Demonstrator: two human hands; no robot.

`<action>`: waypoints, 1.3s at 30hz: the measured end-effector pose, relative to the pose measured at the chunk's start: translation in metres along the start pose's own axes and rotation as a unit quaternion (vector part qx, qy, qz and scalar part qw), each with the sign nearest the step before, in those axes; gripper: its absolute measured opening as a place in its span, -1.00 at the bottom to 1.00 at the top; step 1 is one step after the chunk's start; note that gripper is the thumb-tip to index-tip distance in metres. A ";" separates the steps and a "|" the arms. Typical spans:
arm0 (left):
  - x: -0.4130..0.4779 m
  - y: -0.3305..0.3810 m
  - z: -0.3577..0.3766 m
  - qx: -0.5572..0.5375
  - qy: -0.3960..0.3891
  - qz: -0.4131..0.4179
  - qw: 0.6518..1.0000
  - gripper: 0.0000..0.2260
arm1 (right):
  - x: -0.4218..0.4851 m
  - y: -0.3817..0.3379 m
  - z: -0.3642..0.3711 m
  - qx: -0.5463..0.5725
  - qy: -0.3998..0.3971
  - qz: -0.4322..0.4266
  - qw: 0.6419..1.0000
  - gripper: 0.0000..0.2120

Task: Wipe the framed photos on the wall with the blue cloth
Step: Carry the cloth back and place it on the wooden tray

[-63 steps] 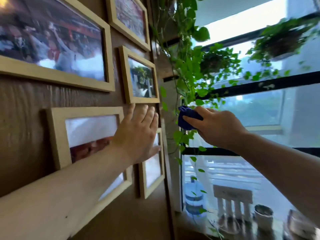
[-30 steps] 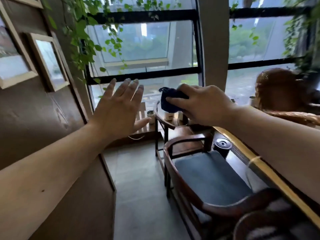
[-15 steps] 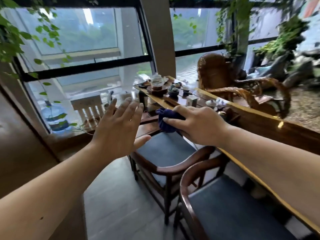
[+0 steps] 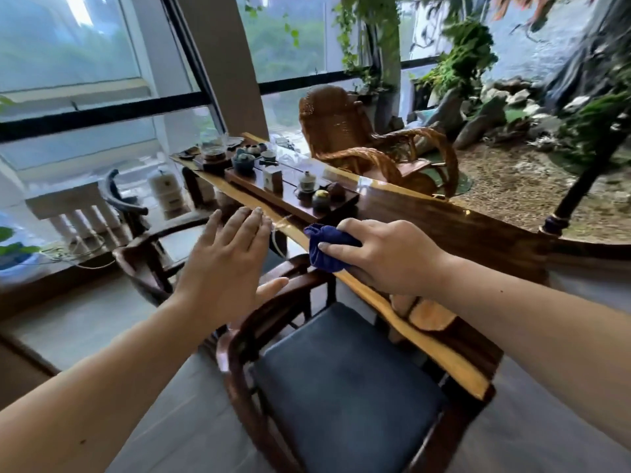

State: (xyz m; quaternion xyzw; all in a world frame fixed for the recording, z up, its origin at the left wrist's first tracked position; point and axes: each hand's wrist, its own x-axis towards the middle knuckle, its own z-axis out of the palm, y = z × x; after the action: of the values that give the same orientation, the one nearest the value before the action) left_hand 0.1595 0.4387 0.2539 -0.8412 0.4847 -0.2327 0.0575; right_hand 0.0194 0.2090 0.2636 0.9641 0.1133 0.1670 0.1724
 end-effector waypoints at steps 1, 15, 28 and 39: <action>0.006 0.019 -0.001 -0.003 0.003 0.004 1.000 -0.22 | -0.020 0.008 0.000 -0.001 -0.007 0.004 1.000 -0.61; 0.090 0.157 0.038 -0.067 -0.020 0.083 0.994 -0.22 | -0.168 0.099 0.052 0.040 -0.073 0.129 0.988 -0.51; 0.128 0.222 0.115 -0.133 -0.088 0.076 0.984 -0.22 | -0.210 0.163 0.156 0.138 -0.142 0.158 0.968 -0.42; 0.159 0.316 0.191 -0.094 -0.191 -0.047 0.976 -0.25 | -0.187 0.246 0.300 0.244 -0.168 -0.079 0.952 -0.47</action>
State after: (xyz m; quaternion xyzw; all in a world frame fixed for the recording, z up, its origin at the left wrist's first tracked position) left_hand 0.0627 0.1145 0.0366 -0.8934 0.4447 -0.0237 0.0582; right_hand -0.0050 -0.1561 0.0366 0.9789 0.1958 -0.0443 -0.0389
